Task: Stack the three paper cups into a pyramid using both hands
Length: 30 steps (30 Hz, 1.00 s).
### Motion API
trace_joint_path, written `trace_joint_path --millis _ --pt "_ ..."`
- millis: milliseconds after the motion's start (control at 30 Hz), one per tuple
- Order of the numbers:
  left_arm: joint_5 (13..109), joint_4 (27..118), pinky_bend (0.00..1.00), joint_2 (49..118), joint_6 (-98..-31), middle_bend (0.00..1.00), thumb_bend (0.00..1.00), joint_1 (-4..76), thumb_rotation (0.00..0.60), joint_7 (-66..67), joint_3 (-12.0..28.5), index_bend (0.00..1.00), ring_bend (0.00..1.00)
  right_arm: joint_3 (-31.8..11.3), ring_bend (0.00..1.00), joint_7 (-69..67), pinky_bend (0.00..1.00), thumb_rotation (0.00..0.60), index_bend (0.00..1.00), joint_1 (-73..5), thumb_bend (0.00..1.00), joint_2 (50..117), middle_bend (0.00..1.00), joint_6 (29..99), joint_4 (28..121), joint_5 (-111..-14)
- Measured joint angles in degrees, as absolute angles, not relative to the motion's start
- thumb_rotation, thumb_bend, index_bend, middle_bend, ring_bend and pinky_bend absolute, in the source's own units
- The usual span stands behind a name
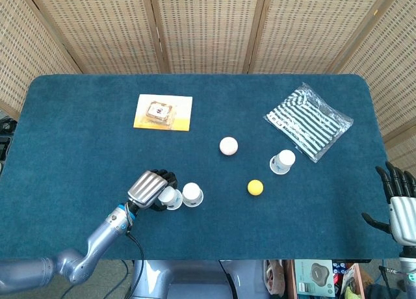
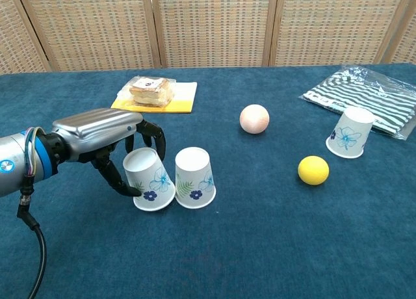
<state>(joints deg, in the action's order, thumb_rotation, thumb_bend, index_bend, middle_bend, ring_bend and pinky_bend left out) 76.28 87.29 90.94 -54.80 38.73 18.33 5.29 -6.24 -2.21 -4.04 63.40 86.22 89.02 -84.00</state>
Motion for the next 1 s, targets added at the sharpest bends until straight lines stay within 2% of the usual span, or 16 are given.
trace_joint_path --millis 100,267,467,767,900,1000 --pt "76.48 87.70 0.21 90.68 -54.96 0.00 0.12 38.71 0.600 17.42 5.16 0.00 0.00 -6.24 0.00 -2.22 0.00 0.600 0.00 -3.97 0.00 63.36 0.00 86.36 89.08 -84.02" --pt "77.57 88.93 0.17 89.56 -56.34 0.00 0.12 38.22 0.600 15.00 5.12 0.00 0.00 -6.19 0.00 -2.07 0.00 0.600 0.00 -3.98 0.00 63.37 0.00 86.33 89.10 -84.02" --pt "79.29 91.95 0.01 85.53 -61.20 0.00 0.12 35.99 0.600 13.46 5.05 0.00 0.00 -6.03 0.00 -2.20 0.00 0.600 0.00 -4.40 0.00 63.65 0.00 85.83 88.60 -84.51" --pt "78.44 99.15 0.00 73.33 -72.57 0.00 0.12 27.76 0.600 15.10 4.40 0.00 0.00 -7.05 0.00 -4.62 0.00 0.600 0.00 -10.31 0.00 65.27 0.00 79.41 83.59 -86.30" --pt "77.95 100.85 0.00 69.15 -77.85 0.00 0.12 23.07 0.600 14.90 3.73 0.00 0.00 -7.83 0.01 -9.22 0.00 0.600 0.03 -15.21 0.00 66.25 0.08 73.88 80.63 -87.17" --pt "78.11 100.86 0.00 67.80 -80.48 0.00 0.12 20.52 0.600 13.14 3.14 0.00 0.00 -8.24 0.06 -11.22 0.03 0.600 0.06 -18.90 0.00 67.36 0.14 69.77 78.44 -87.59"
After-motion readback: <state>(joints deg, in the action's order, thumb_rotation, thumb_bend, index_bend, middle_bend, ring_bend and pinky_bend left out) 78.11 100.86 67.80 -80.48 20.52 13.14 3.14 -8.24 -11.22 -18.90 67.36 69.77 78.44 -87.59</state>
